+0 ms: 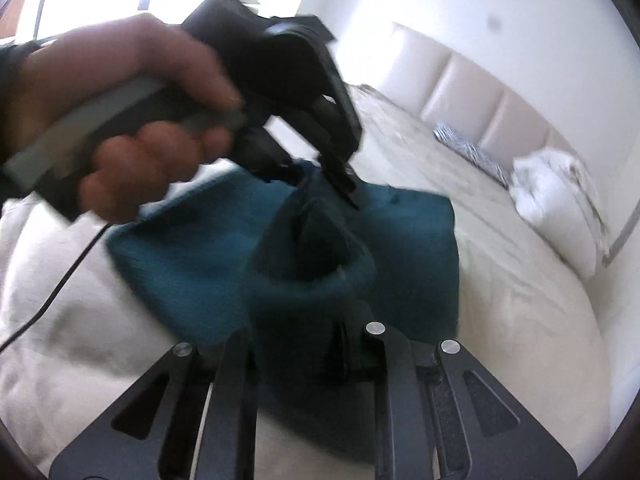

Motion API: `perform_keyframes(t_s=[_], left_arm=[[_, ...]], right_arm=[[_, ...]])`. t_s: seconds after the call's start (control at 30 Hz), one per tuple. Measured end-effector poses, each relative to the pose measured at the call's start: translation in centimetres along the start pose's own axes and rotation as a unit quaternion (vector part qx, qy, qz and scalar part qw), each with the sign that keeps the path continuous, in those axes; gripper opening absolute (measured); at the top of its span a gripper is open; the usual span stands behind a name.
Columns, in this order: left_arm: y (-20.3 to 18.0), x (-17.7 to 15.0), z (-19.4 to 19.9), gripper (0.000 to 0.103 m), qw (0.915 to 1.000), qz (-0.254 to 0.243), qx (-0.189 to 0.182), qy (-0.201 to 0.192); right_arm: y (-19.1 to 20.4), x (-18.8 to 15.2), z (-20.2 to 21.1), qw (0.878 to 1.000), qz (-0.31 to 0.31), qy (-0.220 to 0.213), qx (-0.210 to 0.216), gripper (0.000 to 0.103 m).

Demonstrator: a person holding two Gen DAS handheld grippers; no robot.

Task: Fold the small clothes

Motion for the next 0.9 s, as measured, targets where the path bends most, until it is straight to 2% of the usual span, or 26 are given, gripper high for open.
perform_keyframes(t_s=[0.2, 0.3, 0.47, 0.7, 0.77, 0.83, 0.9], left_arm=[[3.6, 0.9, 1.4, 0.013, 0.9996, 0.001, 0.027, 0.0], [5.2, 0.6, 1.3, 0.013, 0.9994, 0.005, 0.035, 0.003], [6.7, 0.6, 1.2, 0.013, 0.9993, 0.011, 0.034, 0.003], [6.4, 0.5, 1.8, 0.013, 0.9986, -0.008, 0.051, -0.009], [6.9, 0.3, 1.4, 0.013, 0.9987, 0.0, 0.051, -0.006], [8.0, 0.2, 0.7, 0.017, 0.9989, 0.02, 0.043, -0.004], [8.3, 0.2, 0.7, 0.017, 0.9991, 0.029, 0.031, -0.008]], right_arm=[[4.8, 0.1, -1.0, 0.998, 0.042, 0.008, 0.055, 0.014], [6.1, 0.0, -1.8, 0.996, 0.042, 0.016, 0.076, 0.014], [6.2, 0.3, -1.9, 0.994, 0.021, 0.025, 0.102, 0.014], [7.0, 1.5, -1.8, 0.993, 0.012, 0.023, 0.118, 0.014], [8.1, 0.5, -1.6, 0.992, 0.007, 0.026, 0.124, 0.014], [7.1, 0.8, -3.3, 0.991, 0.002, 0.032, 0.131, 0.016], [6.9, 0.4, -3.3, 0.989, -0.01, 0.039, 0.14, 0.017]])
Point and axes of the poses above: each gripper's, at about its wrist camera, not at the fingertips, and z roughly against the way its jaws point, y to its left, x to its top, the point moved 1 cm from there along -z, roughly the way its jaws point, and after that the axes turned 13 degrees about x, right-handed, at the moved point
